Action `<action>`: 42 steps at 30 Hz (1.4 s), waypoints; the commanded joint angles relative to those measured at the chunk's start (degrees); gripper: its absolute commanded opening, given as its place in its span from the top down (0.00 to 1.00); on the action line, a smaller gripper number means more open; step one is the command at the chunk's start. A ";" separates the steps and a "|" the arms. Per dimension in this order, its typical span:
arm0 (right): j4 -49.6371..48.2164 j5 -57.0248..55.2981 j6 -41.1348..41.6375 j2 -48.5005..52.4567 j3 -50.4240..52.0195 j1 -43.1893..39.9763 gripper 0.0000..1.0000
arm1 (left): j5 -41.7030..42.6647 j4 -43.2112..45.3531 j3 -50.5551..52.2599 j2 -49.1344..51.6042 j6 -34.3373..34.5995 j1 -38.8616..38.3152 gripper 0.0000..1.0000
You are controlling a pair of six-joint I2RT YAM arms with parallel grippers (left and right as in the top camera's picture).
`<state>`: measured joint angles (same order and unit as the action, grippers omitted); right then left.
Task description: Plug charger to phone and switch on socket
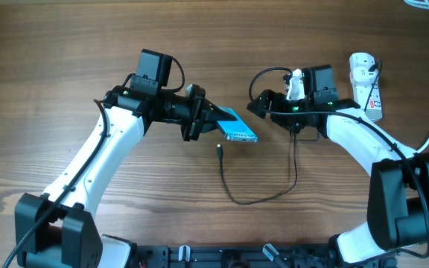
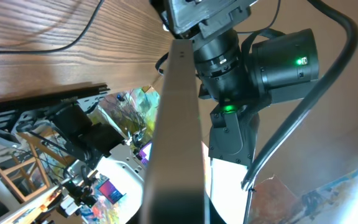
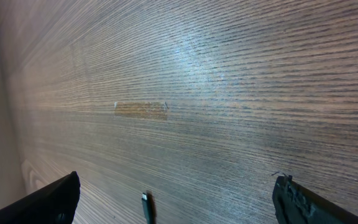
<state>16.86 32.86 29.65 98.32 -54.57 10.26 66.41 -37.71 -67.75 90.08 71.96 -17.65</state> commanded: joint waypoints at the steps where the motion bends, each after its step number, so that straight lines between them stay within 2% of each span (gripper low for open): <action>1: -0.17 -0.98 -0.98 0.48 -0.07 0.26 0.00 | 0.98 0.72 -0.39 -1.46 0.55 -0.24 0.93; 25: -0.17 -0.98 -0.98 0.48 -0.07 0.26 0.00 | -0.50 1.11 -0.39 -1.46 0.52 -0.24 0.94; 30: -0.17 -0.98 -0.98 0.48 -0.07 0.26 0.00 | 2.05 1.11 -0.39 -1.46 0.07 -0.26 0.96; 31: -0.15 -0.98 -0.96 0.48 -0.07 0.26 0.00 | 1.33 1.09 -0.39 -1.46 -4.55 -0.26 0.96; 33: -0.17 -0.98 -0.98 0.48 -0.07 0.26 0.00 | -0.83 0.31 -0.39 -1.46 -18.67 -0.28 0.96; 35: -0.17 -0.98 -0.96 0.48 -0.07 0.26 0.00 | -2.08 -1.57 -0.39 -1.46 -25.33 -0.48 0.96; 36: -0.17 -0.98 -0.96 0.48 -0.07 0.26 0.00 | -5.51 -4.20 -0.39 -1.46 -30.91 -0.48 0.96; 39: -0.17 -0.98 -0.98 0.48 -0.07 0.26 0.00 | -23.21 -9.51 -0.39 -1.46 -35.89 -0.52 0.96; 40: -0.17 -0.98 -0.98 0.48 -0.07 0.26 0.00 | -26.03 -10.12 -0.39 -1.46 -37.31 -0.52 0.96; 42: -0.17 -0.98 -0.96 0.48 -0.07 0.26 0.00 | -26.45 -9.25 -0.39 -1.46 -44.35 -0.52 0.96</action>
<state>16.84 32.69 29.65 98.32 -54.57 10.26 45.74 -47.79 -67.77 90.08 38.44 -18.02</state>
